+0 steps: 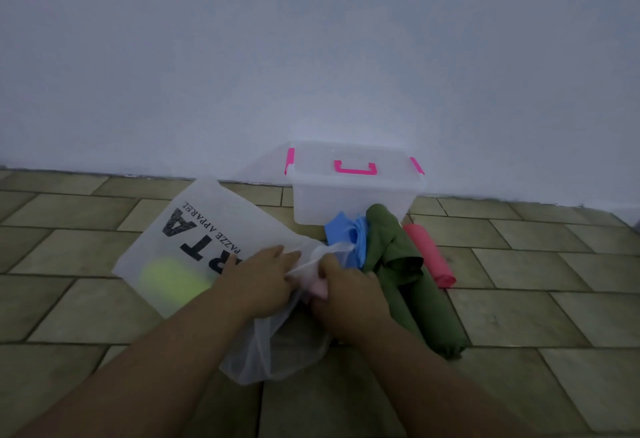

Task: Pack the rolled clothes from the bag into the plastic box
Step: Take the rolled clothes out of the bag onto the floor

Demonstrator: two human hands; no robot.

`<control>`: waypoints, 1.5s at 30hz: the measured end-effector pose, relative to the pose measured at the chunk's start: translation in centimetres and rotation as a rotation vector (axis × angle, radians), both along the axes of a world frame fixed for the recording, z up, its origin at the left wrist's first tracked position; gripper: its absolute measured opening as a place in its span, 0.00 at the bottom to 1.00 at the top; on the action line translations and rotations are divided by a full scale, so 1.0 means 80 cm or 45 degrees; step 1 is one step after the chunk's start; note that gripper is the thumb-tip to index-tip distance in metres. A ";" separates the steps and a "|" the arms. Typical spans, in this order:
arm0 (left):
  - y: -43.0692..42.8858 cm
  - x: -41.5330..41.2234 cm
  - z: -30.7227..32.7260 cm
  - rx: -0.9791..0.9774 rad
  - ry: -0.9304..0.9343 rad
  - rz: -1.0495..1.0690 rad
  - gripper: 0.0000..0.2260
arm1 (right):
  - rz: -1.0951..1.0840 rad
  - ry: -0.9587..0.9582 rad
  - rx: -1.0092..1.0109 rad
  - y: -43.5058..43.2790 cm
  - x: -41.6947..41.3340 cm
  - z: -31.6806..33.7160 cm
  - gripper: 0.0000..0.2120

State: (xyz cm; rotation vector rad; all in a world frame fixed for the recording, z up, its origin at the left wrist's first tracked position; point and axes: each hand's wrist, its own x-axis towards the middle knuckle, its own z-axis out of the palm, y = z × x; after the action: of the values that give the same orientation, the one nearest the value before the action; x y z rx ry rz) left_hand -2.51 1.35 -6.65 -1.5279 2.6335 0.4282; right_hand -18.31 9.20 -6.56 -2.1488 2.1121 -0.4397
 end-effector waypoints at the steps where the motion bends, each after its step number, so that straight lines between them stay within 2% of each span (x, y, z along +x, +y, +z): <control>1: 0.002 0.003 -0.002 -0.010 -0.005 -0.003 0.26 | -0.005 -0.112 0.077 0.004 -0.004 0.007 0.18; 4: 0.008 0.007 -0.006 -0.054 -0.004 -0.002 0.25 | -0.104 -0.416 0.209 0.023 -0.034 0.032 0.11; 7: 0.011 0.001 -0.004 -0.045 -0.039 -0.003 0.25 | -0.247 -0.682 0.202 0.046 -0.093 0.056 0.10; 11: 0.017 -0.005 -0.002 -0.054 -0.106 -0.052 0.25 | -0.547 -1.475 -0.128 0.057 -0.165 0.075 0.08; 12: 0.018 -0.006 -0.003 -0.064 -0.109 -0.063 0.25 | -0.661 -1.555 -0.251 0.054 -0.175 0.074 0.09; 15: 0.020 -0.005 -0.001 -0.048 -0.104 -0.068 0.25 | -0.977 -1.315 -0.478 0.026 -0.184 0.052 0.13; 19: 0.019 0.000 0.005 0.018 -0.079 -0.057 0.26 | -0.940 -0.785 -0.268 -0.008 -0.166 0.010 0.14; 23: 0.019 0.010 0.013 0.043 -0.084 -0.064 0.28 | -0.927 -0.542 -0.073 -0.012 -0.165 0.013 0.16; 25: 0.018 0.019 0.018 0.024 -0.136 -0.008 0.32 | -0.931 -0.370 -0.150 -0.007 -0.159 0.025 0.20; 26: 0.016 0.024 0.021 0.027 -0.161 0.046 0.35 | -0.868 -0.357 -0.266 -0.003 -0.147 0.033 0.18; 28: 0.013 0.033 0.027 0.092 -0.165 0.142 0.39 | -0.597 -0.463 -0.411 0.007 -0.107 0.044 0.06; 29: 0.011 0.036 0.029 0.138 -0.145 0.163 0.40 | -0.432 -0.486 -0.333 0.013 -0.083 0.046 0.06; 32: 0.016 0.033 0.030 0.162 -0.111 0.140 0.39 | -0.060 -0.488 0.149 0.029 -0.020 0.029 0.03; 35: 0.026 0.025 0.028 0.096 -0.102 0.125 0.39 | -0.005 -0.437 0.334 0.033 0.007 0.008 0.13; 37: 0.030 0.020 0.028 0.089 -0.086 0.114 0.40 | 0.020 -0.409 0.352 0.029 0.016 0.000 0.15; 42: 0.032 0.023 0.029 0.161 0.032 0.100 0.39 | -0.003 -0.345 0.283 0.020 0.038 -0.012 0.20; 45: 0.027 0.032 0.030 0.224 0.103 0.114 0.37 | -0.044 -0.435 0.184 0.023 0.045 -0.015 0.21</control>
State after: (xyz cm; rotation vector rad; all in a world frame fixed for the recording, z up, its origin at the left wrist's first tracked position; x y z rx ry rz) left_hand 0.06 3.53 -4.23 -1.6078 2.5123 0.7224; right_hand -14.67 11.01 -7.76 -1.8111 1.9295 -0.5898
